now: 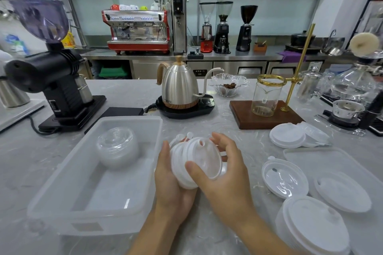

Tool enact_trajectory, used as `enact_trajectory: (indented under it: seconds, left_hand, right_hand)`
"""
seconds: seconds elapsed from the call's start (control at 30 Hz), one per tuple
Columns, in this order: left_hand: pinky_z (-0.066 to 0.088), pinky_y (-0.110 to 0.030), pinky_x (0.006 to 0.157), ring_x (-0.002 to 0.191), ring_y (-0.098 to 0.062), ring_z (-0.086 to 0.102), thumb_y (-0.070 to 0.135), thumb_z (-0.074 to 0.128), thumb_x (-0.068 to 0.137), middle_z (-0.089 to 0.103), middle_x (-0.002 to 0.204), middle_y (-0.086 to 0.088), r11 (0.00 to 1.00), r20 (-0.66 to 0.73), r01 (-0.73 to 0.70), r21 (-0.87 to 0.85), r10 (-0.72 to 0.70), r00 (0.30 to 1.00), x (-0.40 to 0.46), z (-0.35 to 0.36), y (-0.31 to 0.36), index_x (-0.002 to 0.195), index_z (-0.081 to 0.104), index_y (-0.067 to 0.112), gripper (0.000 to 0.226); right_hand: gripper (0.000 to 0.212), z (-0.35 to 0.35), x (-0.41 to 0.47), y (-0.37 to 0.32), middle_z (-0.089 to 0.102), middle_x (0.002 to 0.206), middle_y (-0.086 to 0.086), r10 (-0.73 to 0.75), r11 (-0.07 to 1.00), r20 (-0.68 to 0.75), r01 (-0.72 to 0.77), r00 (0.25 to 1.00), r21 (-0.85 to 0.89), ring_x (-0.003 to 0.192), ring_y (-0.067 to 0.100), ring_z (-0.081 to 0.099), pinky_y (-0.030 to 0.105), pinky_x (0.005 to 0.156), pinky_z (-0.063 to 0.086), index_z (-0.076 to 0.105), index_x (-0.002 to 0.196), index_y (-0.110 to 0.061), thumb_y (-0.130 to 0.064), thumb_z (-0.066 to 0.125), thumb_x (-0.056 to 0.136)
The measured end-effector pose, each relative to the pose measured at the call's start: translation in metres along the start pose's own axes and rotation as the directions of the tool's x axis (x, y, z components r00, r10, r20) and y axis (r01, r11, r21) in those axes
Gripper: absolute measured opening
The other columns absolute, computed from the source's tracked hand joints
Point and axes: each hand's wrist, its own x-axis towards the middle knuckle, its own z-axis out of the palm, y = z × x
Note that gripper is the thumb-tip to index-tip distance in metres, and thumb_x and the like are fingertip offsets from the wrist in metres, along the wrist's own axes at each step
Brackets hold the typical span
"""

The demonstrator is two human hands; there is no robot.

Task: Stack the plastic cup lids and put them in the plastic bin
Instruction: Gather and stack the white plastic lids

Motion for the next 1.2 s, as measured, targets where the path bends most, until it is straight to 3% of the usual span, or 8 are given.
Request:
enact_trajectory:
  seconds: [0.23,0.4,0.5,0.6,0.67,0.83,1.07,1.2]
  left_hand:
    - [0.059,-0.043,0.091,0.106,-0.032,0.068,0.043,0.056,0.092,0.069,0.117,-0.019,0.982,0.063,0.168,-0.082,-0.163,0.985,-0.0039,0.0018,-0.0020,0.126,0.065,0.005,0.052]
    - [0.059,-0.046,0.088,0.108,-0.033,0.069,0.060,0.049,0.093,0.070,0.118,-0.020,0.979,0.065,0.192,-0.070,-0.188,0.980,-0.0023,-0.0010,0.0001,0.137,0.060,0.005,0.071]
    - [0.056,-0.045,0.094,0.114,-0.033,0.063,0.057,0.044,0.098,0.063,0.126,-0.020,0.975,0.054,0.214,-0.053,-0.211,0.976,-0.0019,-0.0032,-0.0002,0.144,0.052,0.004,0.070]
    - [0.060,-0.046,0.086,0.105,-0.034,0.069,0.043,0.044,0.100,0.069,0.116,-0.021,0.970,0.099,0.231,-0.081,-0.223,0.970,-0.0011,-0.0056,0.0011,0.126,0.067,0.001,0.054]
    - [0.061,-0.044,0.079,0.095,-0.033,0.074,0.037,0.045,0.097,0.075,0.103,-0.021,0.970,0.135,0.219,-0.101,-0.205,0.969,-0.0007,-0.0071,0.0007,0.106,0.076,0.000,0.049]
    - [0.060,-0.045,0.084,0.104,-0.034,0.071,0.056,0.047,0.095,0.070,0.116,-0.021,0.976,0.092,0.196,-0.100,-0.187,0.978,0.0005,-0.0068,-0.0027,0.130,0.066,0.004,0.066]
    - [0.060,-0.046,0.086,0.113,-0.034,0.069,0.056,0.059,0.089,0.063,0.137,-0.022,0.981,0.110,0.186,-0.053,-0.179,0.978,-0.0022,-0.0014,-0.0018,0.127,0.068,0.009,0.061]
    - [0.060,-0.044,0.081,0.107,-0.032,0.071,0.052,0.062,0.088,0.069,0.125,-0.021,0.989,0.088,0.143,0.027,-0.145,0.986,-0.0035,-0.0020,-0.0014,0.127,0.068,0.009,0.058]
  right_hand:
    - [0.078,0.0018,0.0005,0.0063,0.054,0.127,-0.018,0.031,1.000,0.046,-0.030,0.998,-0.009,0.116,-0.002,0.051,0.026,0.101,0.045,0.047,0.130,-0.041,-0.045,0.085,0.061]
    - [0.072,0.0035,-0.0021,0.0060,0.053,0.120,-0.027,-0.007,1.000,0.082,0.009,0.997,-0.020,0.114,-0.007,0.050,0.010,0.092,0.043,0.047,0.121,-0.051,-0.055,0.077,0.055]
    - [0.067,0.0030,-0.0029,0.0043,0.053,0.118,-0.029,-0.037,0.999,0.085,0.039,0.996,-0.018,0.116,-0.005,0.050,0.017,0.093,0.047,0.046,0.115,-0.057,-0.052,0.078,0.056]
    - [0.068,0.0015,-0.0014,0.0039,0.051,0.117,-0.029,-0.047,0.998,0.102,0.051,0.994,-0.033,0.115,-0.004,0.051,0.016,0.093,0.046,0.045,0.112,-0.061,-0.049,0.078,0.054]
    - [0.069,0.0009,-0.0011,0.0038,0.052,0.121,-0.026,-0.044,0.998,0.123,0.050,0.991,-0.043,0.115,-0.006,0.050,0.015,0.095,0.044,0.046,0.115,-0.056,-0.046,0.079,0.055]
    - [0.060,0.0005,0.0009,0.0029,0.054,0.113,-0.028,-0.040,0.996,0.102,0.047,0.994,-0.073,0.112,-0.005,0.051,0.013,0.091,0.043,0.049,0.107,-0.052,-0.051,0.079,0.055]
    - [0.068,0.0001,0.0027,0.0042,0.055,0.113,-0.026,-0.003,0.996,0.072,0.009,0.997,-0.090,0.106,-0.003,0.054,0.029,0.090,0.051,0.057,0.112,-0.039,-0.058,0.081,0.052]
    - [0.070,-0.0011,0.0023,0.0046,0.056,0.120,-0.022,0.001,0.998,0.109,0.006,0.994,-0.065,0.114,0.002,0.054,0.035,0.094,0.050,0.059,0.118,-0.032,-0.047,0.088,0.056]
